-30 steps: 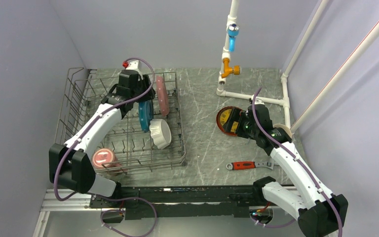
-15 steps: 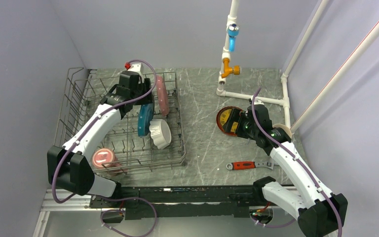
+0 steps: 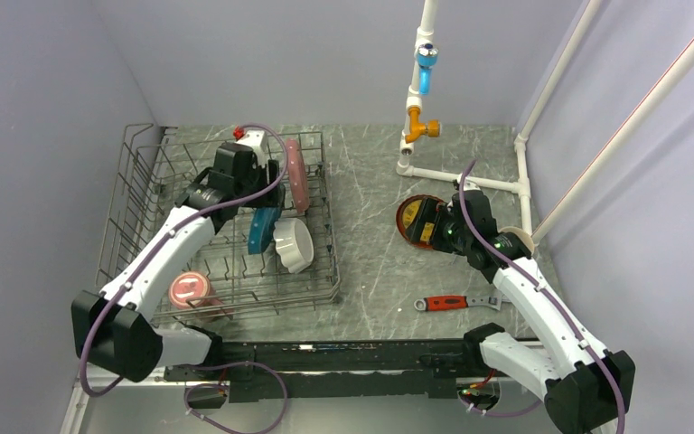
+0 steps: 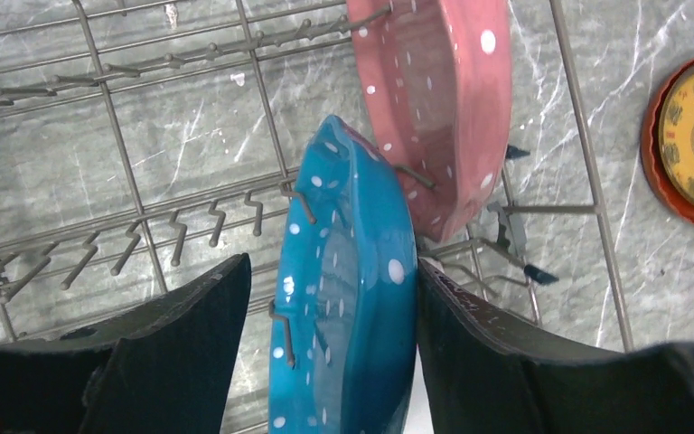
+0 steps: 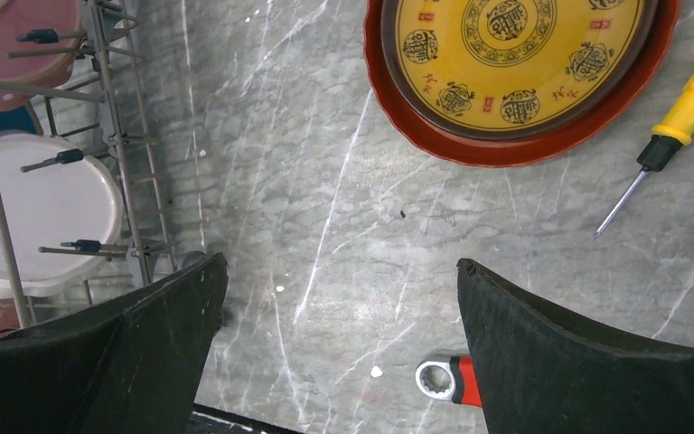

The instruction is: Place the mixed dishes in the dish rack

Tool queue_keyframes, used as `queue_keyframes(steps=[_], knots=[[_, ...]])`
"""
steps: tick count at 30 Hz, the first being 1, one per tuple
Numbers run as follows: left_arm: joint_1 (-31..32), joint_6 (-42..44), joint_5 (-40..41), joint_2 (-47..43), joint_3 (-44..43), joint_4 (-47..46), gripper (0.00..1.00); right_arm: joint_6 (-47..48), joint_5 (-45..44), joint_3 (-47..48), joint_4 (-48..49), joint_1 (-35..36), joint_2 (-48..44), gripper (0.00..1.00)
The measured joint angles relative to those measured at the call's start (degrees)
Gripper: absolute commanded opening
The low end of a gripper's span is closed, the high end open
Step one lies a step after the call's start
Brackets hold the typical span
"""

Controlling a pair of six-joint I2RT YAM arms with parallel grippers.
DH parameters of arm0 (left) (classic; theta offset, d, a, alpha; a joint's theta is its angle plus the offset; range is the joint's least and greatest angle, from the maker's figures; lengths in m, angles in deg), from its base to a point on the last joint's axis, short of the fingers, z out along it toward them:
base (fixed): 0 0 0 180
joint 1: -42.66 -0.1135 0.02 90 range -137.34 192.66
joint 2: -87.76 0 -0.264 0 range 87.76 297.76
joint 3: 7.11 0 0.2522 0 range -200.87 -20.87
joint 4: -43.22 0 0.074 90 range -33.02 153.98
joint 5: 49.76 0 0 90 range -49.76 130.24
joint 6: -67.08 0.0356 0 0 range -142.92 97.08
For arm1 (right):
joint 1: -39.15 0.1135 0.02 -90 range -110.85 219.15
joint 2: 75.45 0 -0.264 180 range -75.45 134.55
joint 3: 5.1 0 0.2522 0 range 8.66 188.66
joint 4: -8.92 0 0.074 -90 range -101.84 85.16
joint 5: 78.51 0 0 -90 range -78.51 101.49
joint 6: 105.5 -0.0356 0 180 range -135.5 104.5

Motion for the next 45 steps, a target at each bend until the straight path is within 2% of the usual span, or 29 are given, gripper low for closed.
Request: queue_keyframes(steps=[3, 10, 12, 17, 23, 26, 33, 45], knots=[[0.1, 0.9, -0.6, -2.1, 1.2, 1.3, 0.64, 0.0, 0.3, 0.0, 0.3, 0.0, 0.0, 0.99], [0.8, 2.2, -0.8, -1.9, 2.0, 4.3, 0.72, 0.0, 0.7, -0.3, 0.8, 0.0, 0.0, 0.99], [1.1, 2.4, -0.7, -1.6, 2.1, 5.1, 0.69, 0.0, 0.7, -0.5, 0.9, 0.0, 0.0, 0.99], [2.1, 3.3, 0.2, -1.3, 2.2, 6.8, 0.34, 0.0, 0.7, -1.2, 1.1, 0.0, 0.0, 0.99], [2.6, 4.6, 0.3, -1.6, 2.2, 7.7, 0.10, 0.0, 0.7, -1.3, 1.2, 0.0, -0.1, 0.99], [2.6, 4.7, 0.1, -1.9, 2.2, 8.0, 0.01, -0.1, 0.7, -1.4, 1.2, 0.0, -0.1, 0.99], [2.6, 4.1, 0.1, -1.9, 0.8, 9.0, 0.00, -0.3, 0.7, -1.4, 1.2, 0.0, -0.5, 0.99], [1.2, -3.1, 0.4, -2.0, -5.9, 12.4, 0.00, -1.1, 1.0, -1.4, 1.2, 0.0, 0.2, 0.99]])
